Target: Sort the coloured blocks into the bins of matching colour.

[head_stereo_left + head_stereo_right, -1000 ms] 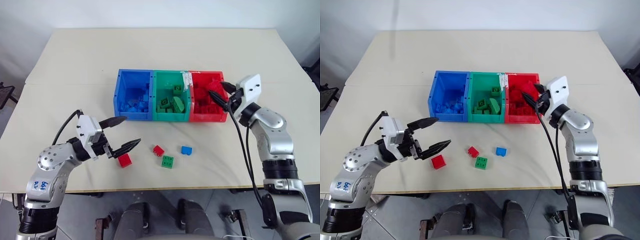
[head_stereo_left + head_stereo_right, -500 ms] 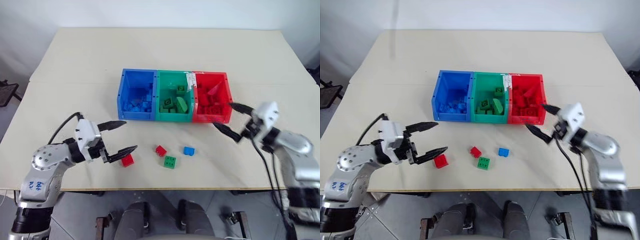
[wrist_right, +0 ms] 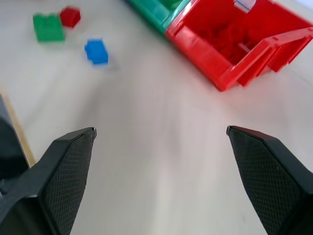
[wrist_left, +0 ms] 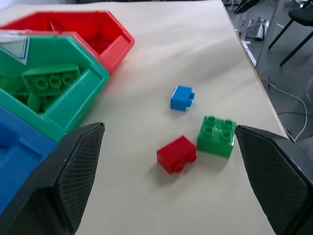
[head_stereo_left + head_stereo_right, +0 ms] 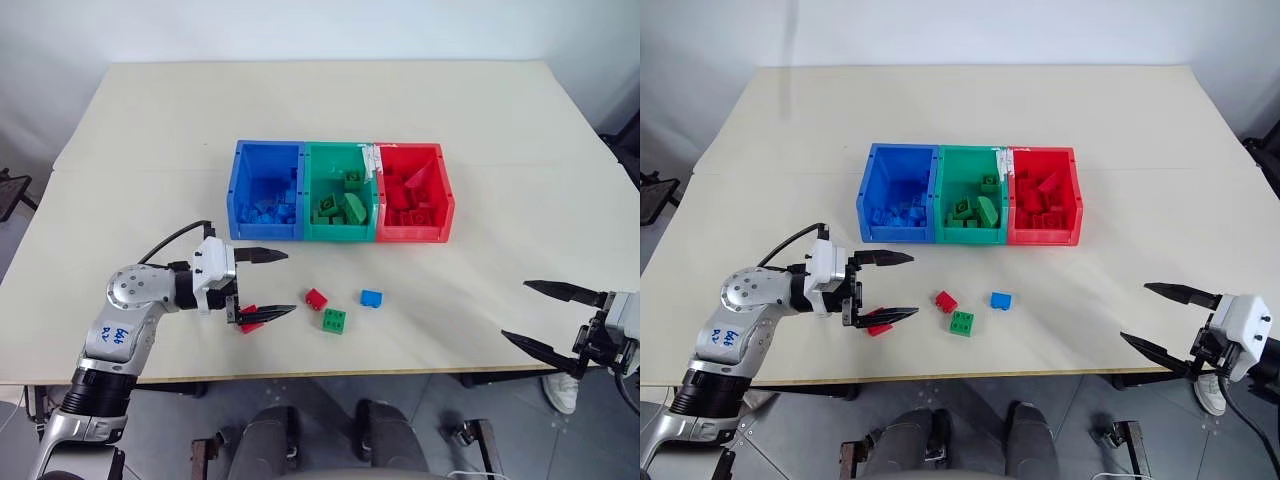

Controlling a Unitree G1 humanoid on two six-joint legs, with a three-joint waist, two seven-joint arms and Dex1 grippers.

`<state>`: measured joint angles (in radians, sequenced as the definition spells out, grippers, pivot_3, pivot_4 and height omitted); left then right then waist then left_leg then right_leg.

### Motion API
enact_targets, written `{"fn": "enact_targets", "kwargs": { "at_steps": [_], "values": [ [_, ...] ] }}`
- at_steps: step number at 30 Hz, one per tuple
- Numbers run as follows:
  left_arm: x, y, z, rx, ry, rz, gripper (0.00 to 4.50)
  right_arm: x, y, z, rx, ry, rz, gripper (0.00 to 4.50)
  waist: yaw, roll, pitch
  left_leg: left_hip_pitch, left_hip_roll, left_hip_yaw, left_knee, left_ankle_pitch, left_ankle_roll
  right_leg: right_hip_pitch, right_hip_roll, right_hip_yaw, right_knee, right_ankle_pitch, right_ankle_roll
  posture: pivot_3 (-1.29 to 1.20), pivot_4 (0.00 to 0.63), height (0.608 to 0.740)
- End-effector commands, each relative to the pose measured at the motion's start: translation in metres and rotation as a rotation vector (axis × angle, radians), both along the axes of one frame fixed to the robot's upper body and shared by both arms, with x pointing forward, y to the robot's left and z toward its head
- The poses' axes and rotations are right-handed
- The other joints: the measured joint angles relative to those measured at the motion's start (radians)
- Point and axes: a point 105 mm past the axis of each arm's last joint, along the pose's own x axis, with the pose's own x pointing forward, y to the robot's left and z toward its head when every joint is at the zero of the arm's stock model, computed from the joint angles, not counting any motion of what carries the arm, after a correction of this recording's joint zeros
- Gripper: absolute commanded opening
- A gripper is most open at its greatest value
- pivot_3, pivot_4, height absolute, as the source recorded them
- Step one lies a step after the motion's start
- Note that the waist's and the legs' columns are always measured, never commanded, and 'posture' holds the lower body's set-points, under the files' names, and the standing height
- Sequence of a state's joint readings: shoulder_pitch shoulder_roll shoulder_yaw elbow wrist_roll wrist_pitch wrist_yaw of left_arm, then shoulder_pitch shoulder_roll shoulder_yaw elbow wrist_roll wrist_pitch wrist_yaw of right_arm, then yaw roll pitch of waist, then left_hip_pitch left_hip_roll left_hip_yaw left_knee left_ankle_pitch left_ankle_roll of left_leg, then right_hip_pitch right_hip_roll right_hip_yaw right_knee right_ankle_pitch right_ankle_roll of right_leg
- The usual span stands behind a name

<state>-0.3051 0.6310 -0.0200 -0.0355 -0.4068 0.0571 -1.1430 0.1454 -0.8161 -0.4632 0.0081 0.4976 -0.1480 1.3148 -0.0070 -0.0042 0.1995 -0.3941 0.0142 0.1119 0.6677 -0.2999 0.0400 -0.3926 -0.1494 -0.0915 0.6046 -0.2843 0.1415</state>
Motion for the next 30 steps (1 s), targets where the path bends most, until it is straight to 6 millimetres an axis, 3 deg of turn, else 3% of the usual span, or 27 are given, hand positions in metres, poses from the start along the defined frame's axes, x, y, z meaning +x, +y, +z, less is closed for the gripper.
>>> {"fn": "enact_targets", "kwargs": {
  "at_steps": [1,5,11,16,20,23,30],
  "values": [
    [-0.001,0.007,0.003,0.004,-0.045,0.019,4.5,0.012,0.025,-0.001,-0.007,0.02,0.092,4.47,0.0,0.0,0.0,0.001,0.0,0.001,0.0,0.0,0.0,0.0,0.0,0.001,0.001,0.0,0.0,0.0,0.15,0.74],
    [-0.008,0.026,0.0,-0.002,-0.039,0.094,4.5,0.044,0.066,-0.007,0.026,0.134,0.122,4.47,-0.004,0.0,0.0,0.003,0.001,0.001,-0.001,-0.001,-0.001,-0.001,-0.001,0.002,0.002,0.0,0.0,0.0,0.15,0.74],
    [-0.024,0.041,-0.002,-0.014,-0.02,0.175,4.5,0.072,0.123,-0.014,-0.016,0.148,0.269,4.47,-0.009,0.0,0.0,0.002,0.002,-0.001,-0.002,-0.003,-0.004,-0.002,-0.006,0.001,0.002,0.0,-0.001,0.0,0.15,0.74],
    [-0.032,0.034,0.002,-0.032,-0.032,0.183,4.5,0.079,0.143,-0.026,-0.053,0.177,0.326,4.47,0.003,0.0,0.0,0.0,0.001,-0.001,-0.001,-0.005,-0.003,-0.003,-0.005,-0.005,0.003,0.0,-0.001,0.0,0.15,0.74],
    [-0.037,0.027,0.008,-0.04,-0.037,0.17,4.5,0.079,0.147,-0.033,-0.077,0.183,0.352,4.47,0.003,0.0,0.0,-0.003,0.001,0.0,-0.001,-0.006,-0.002,-0.003,-0.005,-0.013,0.003,0.0,-0.001,0.0,0.15,0.74],
    [-0.037,0.024,0.013,-0.049,-0.043,0.171,4.5,0.076,0.147,-0.038,-0.085,0.186,0.365,3.83,0.002,0.0,0.0,-0.003,0.001,0.001,-0.001,-0.006,-0.001,-0.003,-0.004,-0.014,0.003,0.0,-0.001,0.0,0.15,0.74],
    [-0.037,0.025,0.014,-0.055,-0.037,0.178,4.5,0.075,0.148,-0.038,-0.068,0.181,0.365,1.43,0.002,0.0,0.0,-0.003,0.003,0.002,0.0,-0.006,-0.001,-0.003,-0.003,-0.014,0.003,0.0,-0.001,0.0,0.15,0.74]
  ]
}}
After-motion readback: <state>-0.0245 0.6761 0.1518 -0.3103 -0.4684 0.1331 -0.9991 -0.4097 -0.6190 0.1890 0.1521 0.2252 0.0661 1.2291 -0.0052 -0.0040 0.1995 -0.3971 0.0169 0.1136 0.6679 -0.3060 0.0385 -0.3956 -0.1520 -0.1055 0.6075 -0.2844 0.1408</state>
